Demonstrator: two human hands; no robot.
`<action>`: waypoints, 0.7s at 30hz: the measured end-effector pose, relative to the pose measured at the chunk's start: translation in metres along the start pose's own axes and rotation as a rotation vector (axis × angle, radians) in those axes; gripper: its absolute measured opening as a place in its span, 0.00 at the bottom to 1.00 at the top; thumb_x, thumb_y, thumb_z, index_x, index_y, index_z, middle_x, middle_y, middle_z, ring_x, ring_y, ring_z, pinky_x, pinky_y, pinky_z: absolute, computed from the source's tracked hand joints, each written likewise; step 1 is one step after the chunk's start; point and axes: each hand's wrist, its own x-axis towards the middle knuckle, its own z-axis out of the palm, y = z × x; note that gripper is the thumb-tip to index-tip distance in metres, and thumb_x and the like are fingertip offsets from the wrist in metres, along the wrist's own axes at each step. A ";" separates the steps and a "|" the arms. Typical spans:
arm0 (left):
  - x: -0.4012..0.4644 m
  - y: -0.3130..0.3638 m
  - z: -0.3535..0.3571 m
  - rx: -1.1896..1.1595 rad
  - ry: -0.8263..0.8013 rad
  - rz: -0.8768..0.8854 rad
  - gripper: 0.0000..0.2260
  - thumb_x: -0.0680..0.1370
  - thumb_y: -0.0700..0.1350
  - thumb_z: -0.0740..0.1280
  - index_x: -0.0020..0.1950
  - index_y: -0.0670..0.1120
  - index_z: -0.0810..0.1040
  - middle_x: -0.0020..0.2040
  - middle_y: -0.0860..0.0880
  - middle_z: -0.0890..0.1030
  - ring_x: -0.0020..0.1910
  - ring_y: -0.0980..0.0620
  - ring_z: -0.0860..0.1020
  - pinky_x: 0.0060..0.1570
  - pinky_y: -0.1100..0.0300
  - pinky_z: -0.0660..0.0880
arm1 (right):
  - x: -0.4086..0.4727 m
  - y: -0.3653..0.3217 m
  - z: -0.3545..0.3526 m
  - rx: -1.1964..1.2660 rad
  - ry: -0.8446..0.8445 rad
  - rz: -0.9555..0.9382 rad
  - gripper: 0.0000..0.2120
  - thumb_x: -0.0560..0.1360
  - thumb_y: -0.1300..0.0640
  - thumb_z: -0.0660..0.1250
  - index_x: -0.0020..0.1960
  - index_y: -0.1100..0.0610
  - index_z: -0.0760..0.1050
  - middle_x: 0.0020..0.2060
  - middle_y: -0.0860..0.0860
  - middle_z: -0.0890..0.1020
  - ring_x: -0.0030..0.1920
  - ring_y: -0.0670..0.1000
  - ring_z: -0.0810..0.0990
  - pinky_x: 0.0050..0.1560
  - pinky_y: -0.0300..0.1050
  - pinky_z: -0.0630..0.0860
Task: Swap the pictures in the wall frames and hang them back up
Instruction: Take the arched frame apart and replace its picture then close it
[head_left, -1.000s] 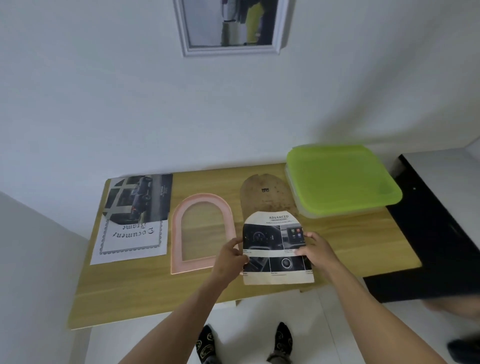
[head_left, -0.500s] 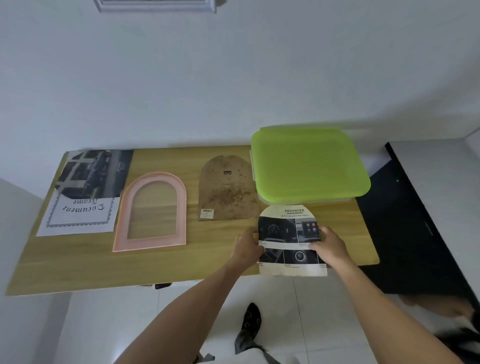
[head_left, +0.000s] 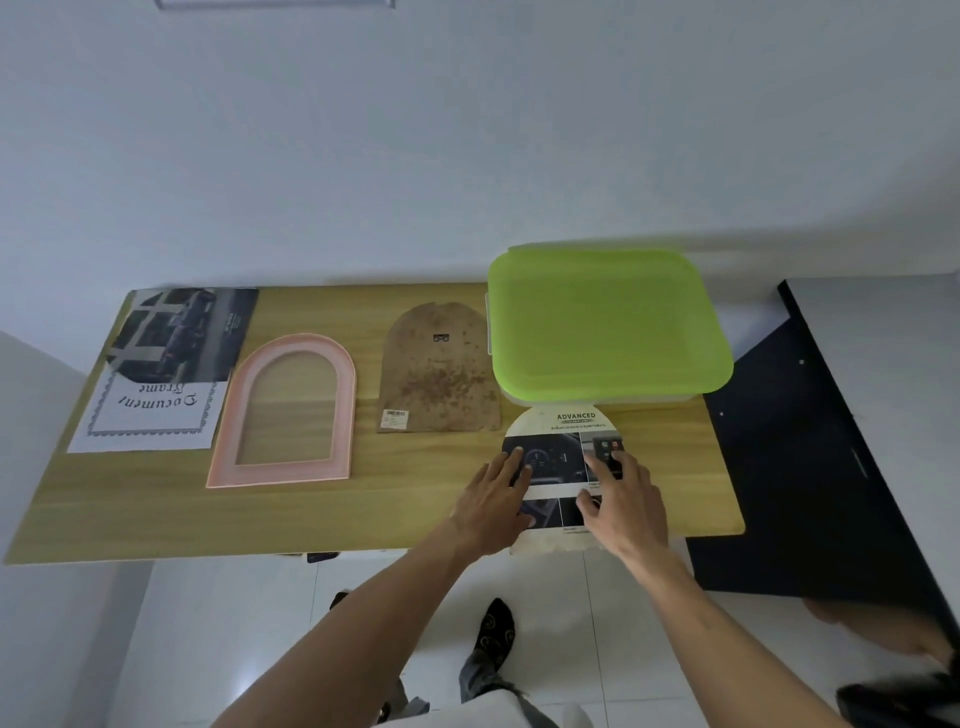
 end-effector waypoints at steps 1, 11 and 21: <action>0.002 0.001 0.002 -0.003 -0.004 0.001 0.33 0.81 0.54 0.60 0.80 0.43 0.49 0.80 0.43 0.43 0.79 0.44 0.44 0.77 0.50 0.48 | -0.002 0.000 0.000 0.007 0.005 0.004 0.26 0.77 0.45 0.64 0.74 0.48 0.67 0.71 0.58 0.67 0.69 0.58 0.69 0.62 0.54 0.75; 0.001 -0.001 0.005 -0.085 0.100 0.027 0.32 0.81 0.53 0.61 0.80 0.44 0.51 0.81 0.44 0.45 0.79 0.44 0.46 0.77 0.51 0.50 | -0.003 0.006 0.002 0.021 0.083 -0.036 0.26 0.74 0.48 0.70 0.70 0.52 0.73 0.67 0.61 0.72 0.65 0.61 0.73 0.59 0.56 0.76; -0.041 -0.069 -0.024 -0.186 0.346 -0.148 0.25 0.80 0.54 0.62 0.73 0.44 0.65 0.74 0.46 0.66 0.72 0.45 0.65 0.68 0.52 0.65 | 0.019 -0.059 -0.013 0.131 0.250 -0.295 0.19 0.72 0.52 0.74 0.59 0.60 0.79 0.55 0.58 0.80 0.55 0.59 0.80 0.53 0.54 0.79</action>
